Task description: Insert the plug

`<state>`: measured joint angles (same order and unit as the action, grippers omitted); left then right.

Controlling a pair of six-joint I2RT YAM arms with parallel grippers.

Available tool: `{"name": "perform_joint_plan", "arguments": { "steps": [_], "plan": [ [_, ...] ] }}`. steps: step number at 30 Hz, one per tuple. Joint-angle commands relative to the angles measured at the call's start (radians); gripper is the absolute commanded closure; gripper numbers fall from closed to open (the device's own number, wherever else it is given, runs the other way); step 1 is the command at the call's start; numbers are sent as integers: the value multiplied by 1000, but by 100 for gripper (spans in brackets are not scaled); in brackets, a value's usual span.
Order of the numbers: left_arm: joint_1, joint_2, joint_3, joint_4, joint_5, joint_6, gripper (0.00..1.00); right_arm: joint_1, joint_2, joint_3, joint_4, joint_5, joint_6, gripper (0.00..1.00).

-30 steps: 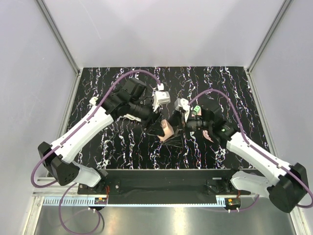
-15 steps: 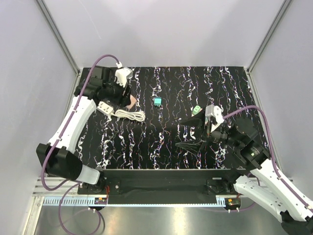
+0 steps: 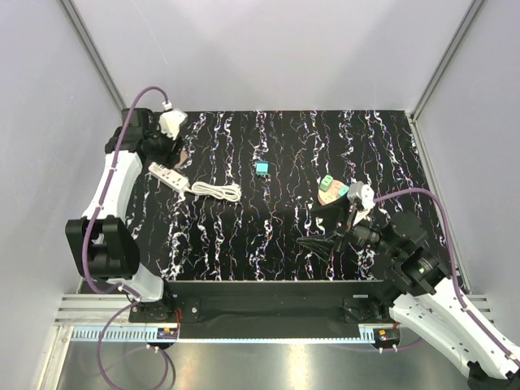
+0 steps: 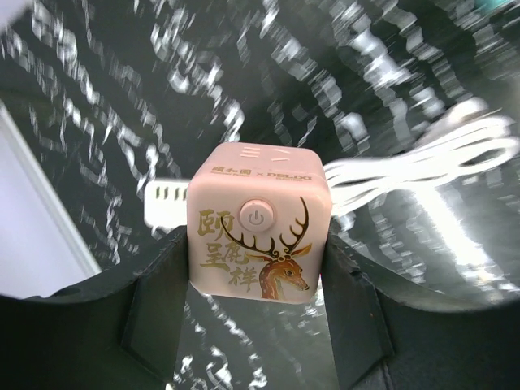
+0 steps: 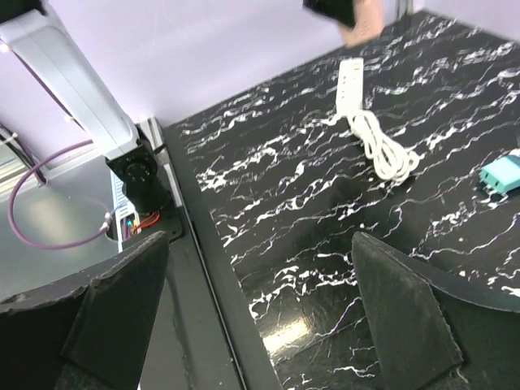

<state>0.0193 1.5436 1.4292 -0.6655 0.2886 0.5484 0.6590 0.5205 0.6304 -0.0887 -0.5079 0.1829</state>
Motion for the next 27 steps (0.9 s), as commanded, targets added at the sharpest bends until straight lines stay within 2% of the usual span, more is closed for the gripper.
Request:
{"name": "perform_joint_plan", "arguments": {
  "steps": [1,7,12,18,22,27],
  "plan": [
    [77,22,-15,93,46,85,100,5,-28,-15,14,32,29,0],
    [131,78,16,98,101,117,100,4,-24,-29,20,31,38,0],
    [182,128,45,6,195,146,100,5,35,-26,32,20,38,0],
    [200,185,74,-26,127,154,100,4,65,-23,43,-1,43,0],
    [202,227,138,-49,159,148,100,5,55,-29,53,-4,44,0],
    [200,274,160,-69,117,140,100,5,61,-32,64,-12,50,0]
  ]
}}
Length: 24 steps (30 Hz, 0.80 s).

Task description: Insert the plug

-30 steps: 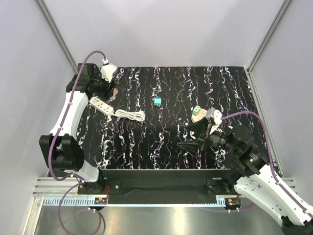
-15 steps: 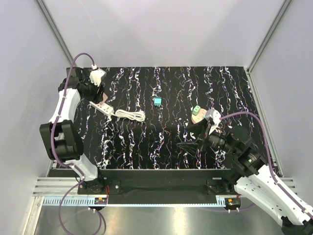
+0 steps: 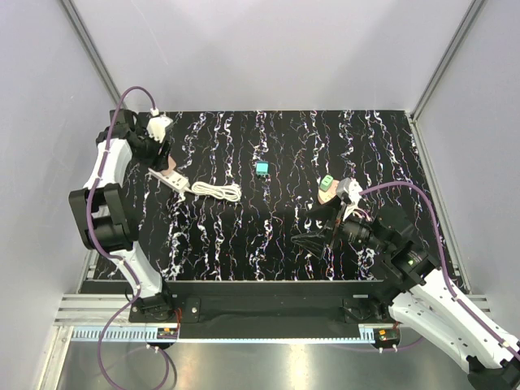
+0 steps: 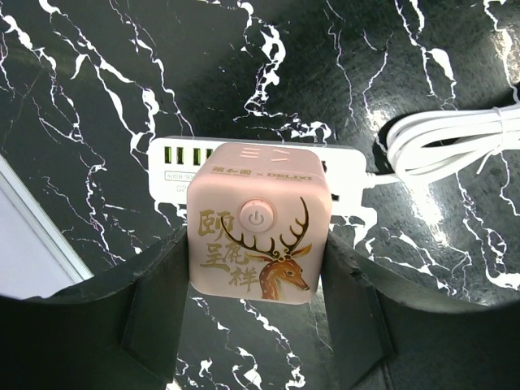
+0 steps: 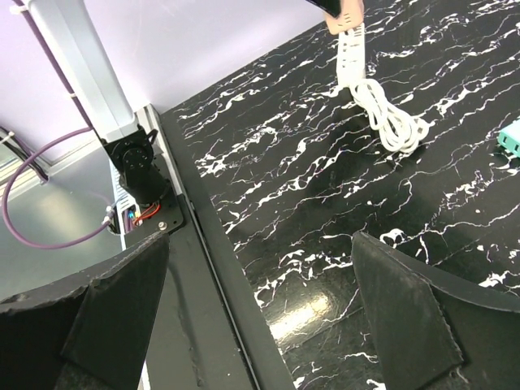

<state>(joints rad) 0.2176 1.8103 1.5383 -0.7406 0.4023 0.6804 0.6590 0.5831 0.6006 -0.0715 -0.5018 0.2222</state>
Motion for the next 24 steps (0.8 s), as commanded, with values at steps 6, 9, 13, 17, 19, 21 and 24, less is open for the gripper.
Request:
{"name": "perform_joint_plan", "arguments": {
  "steps": [6,9,13,17,19,21,24],
  "plan": [
    [3,20,54,-9,-26,4,100,4,11,-4,52,-20,9,0],
    [2,37,59,-26,-27,1,100,5,6,-5,52,-20,9,0],
    [2,40,34,-34,-22,18,100,5,-3,-5,52,-18,5,0],
    [2,52,42,-33,-37,19,100,4,4,-9,56,-14,6,0],
    [3,55,54,-32,-28,21,100,5,14,-9,56,-12,6,0],
    [2,61,71,-31,-34,21,100,4,17,-9,56,-12,3,0],
    [2,78,94,-33,-42,16,100,5,17,-7,56,-7,2,0]
  ]
}}
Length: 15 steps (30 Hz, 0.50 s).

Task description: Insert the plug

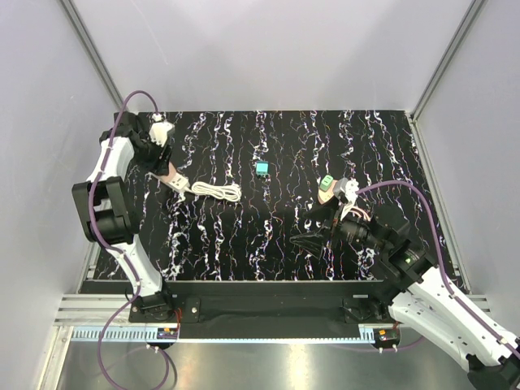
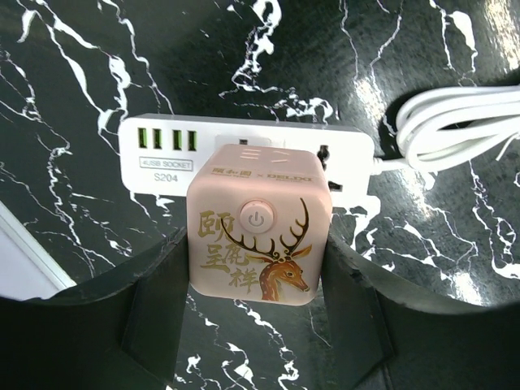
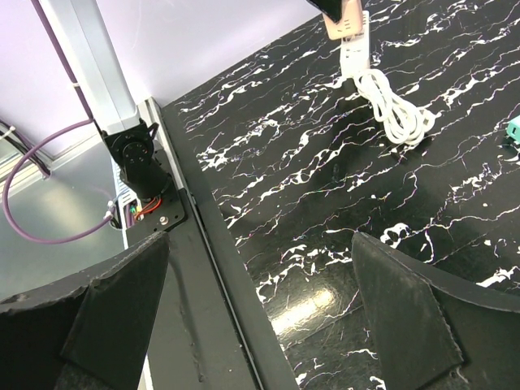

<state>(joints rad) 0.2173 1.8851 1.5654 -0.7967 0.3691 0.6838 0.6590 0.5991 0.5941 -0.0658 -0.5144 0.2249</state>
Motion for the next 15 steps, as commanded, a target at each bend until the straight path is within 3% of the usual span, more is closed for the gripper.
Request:
{"name": "perform_joint_plan", "arguments": {
  "steps": [1,15],
  "plan": [
    [2,11,70,24,-12,11,100,5,2,1,50,10,-1,0],
    [2,71,97,19,-67,20,100,5,14,3,50,22,-10,0]
  ]
}}
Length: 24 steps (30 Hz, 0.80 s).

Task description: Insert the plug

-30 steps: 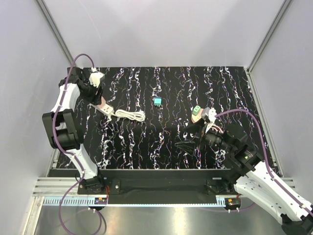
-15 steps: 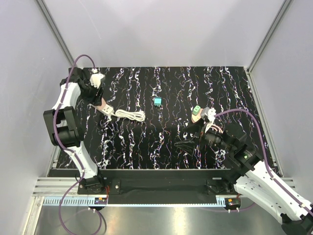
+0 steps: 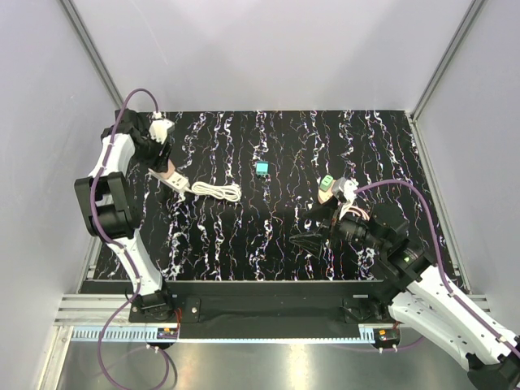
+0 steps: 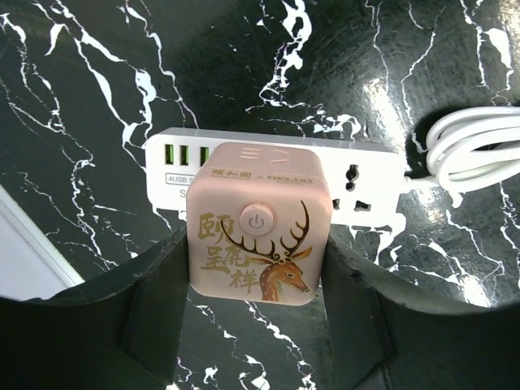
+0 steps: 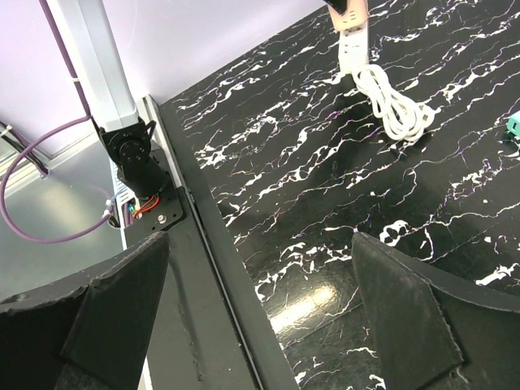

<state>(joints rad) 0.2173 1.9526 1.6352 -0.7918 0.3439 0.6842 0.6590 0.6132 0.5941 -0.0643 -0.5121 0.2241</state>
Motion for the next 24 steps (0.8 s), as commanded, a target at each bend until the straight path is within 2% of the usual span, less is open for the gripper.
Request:
{"name": "perform_joint_plan", "arguments": {
  "steps": [1,11,18,24],
  "plan": [
    [4,5,28,14,-54,29,100,4,3,1,49,21,-9,0],
    [11,-47,-23,14,-6,31,100,5,14,3,50,18,-11,0],
    [10,-64,8,2,20,9,100,5,17,4,54,4,-6,0],
    [10,-49,-5,-6,-23,17,100,5,23,6,54,-3,-5,0]
  ]
}}
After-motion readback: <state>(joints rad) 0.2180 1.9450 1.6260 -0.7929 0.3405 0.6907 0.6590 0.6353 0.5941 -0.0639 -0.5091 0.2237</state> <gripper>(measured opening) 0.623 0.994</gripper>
